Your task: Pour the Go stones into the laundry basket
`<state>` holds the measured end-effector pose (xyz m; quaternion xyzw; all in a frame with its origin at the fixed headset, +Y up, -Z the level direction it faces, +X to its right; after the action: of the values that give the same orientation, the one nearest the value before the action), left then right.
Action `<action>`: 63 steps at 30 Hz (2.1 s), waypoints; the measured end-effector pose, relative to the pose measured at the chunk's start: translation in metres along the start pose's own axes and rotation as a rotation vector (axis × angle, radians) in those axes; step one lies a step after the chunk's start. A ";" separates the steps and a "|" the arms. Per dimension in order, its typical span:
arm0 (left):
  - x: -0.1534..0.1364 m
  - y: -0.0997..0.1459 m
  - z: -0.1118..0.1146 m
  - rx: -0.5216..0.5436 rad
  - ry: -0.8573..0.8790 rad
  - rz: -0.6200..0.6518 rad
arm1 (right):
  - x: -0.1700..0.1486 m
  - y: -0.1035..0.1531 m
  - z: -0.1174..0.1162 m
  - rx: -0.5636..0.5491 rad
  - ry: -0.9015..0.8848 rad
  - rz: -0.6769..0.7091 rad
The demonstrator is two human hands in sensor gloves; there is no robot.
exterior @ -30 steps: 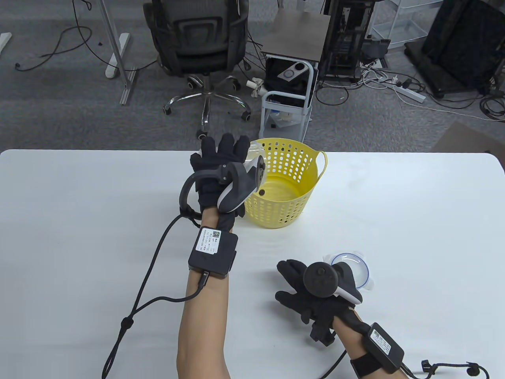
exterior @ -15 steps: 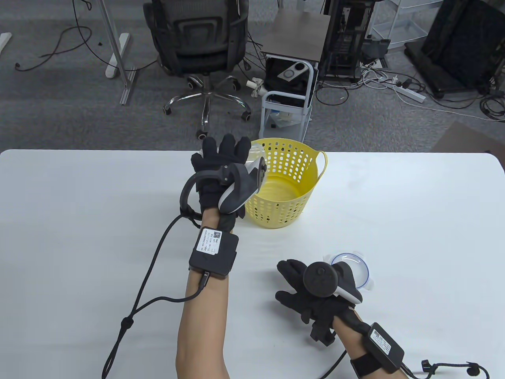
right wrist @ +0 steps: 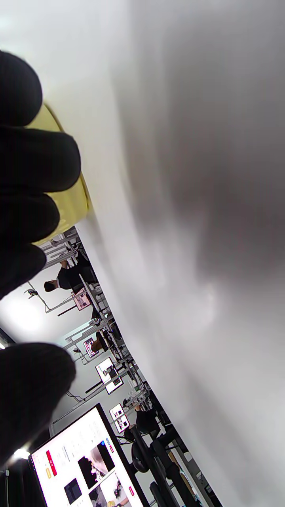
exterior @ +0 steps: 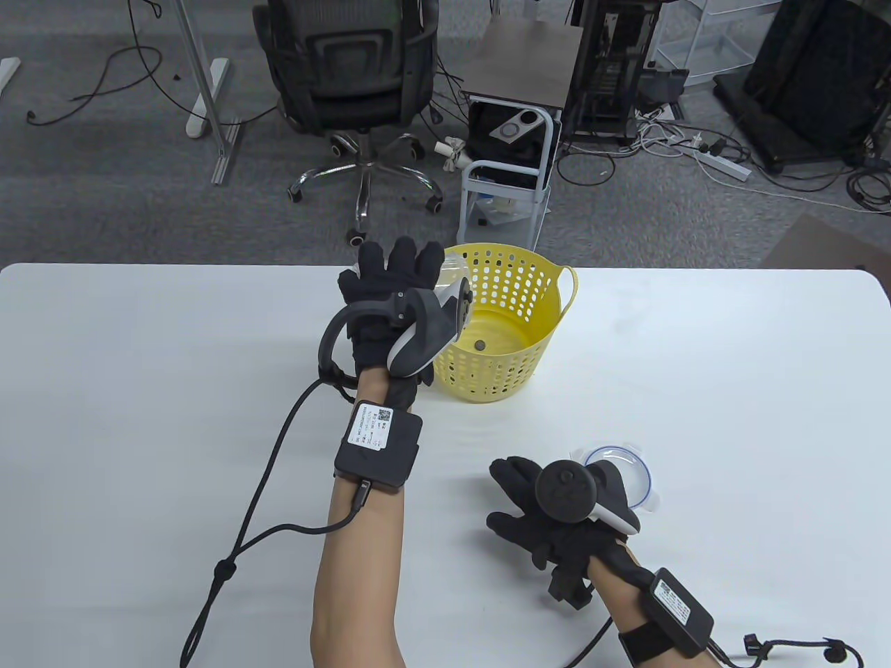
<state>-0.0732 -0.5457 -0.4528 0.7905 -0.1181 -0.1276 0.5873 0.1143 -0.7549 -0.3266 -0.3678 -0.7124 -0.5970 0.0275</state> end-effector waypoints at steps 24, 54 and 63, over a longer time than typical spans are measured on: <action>0.001 0.001 0.000 0.005 -0.028 0.000 | -0.001 -0.001 0.000 0.003 -0.002 -0.002; 0.008 0.005 -0.003 0.047 -0.083 0.019 | -0.002 -0.001 0.001 0.003 0.000 -0.006; 0.011 0.006 -0.002 0.069 -0.109 0.025 | -0.001 -0.001 0.000 0.006 0.003 -0.006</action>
<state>-0.0626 -0.5495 -0.4475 0.8005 -0.1641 -0.1589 0.5541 0.1151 -0.7552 -0.3280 -0.3646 -0.7152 -0.5956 0.0280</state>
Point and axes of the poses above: the tracker on the back of each hand, its own x axis roughly to the thumb side, its own y axis roughly from the fingertips to the wrist, z = x × y, the point moved 4 cm from there along -y, roughly from the wrist to the fingertips, and after that the axes turned 6 degrees about z, right-handed, at the moved point
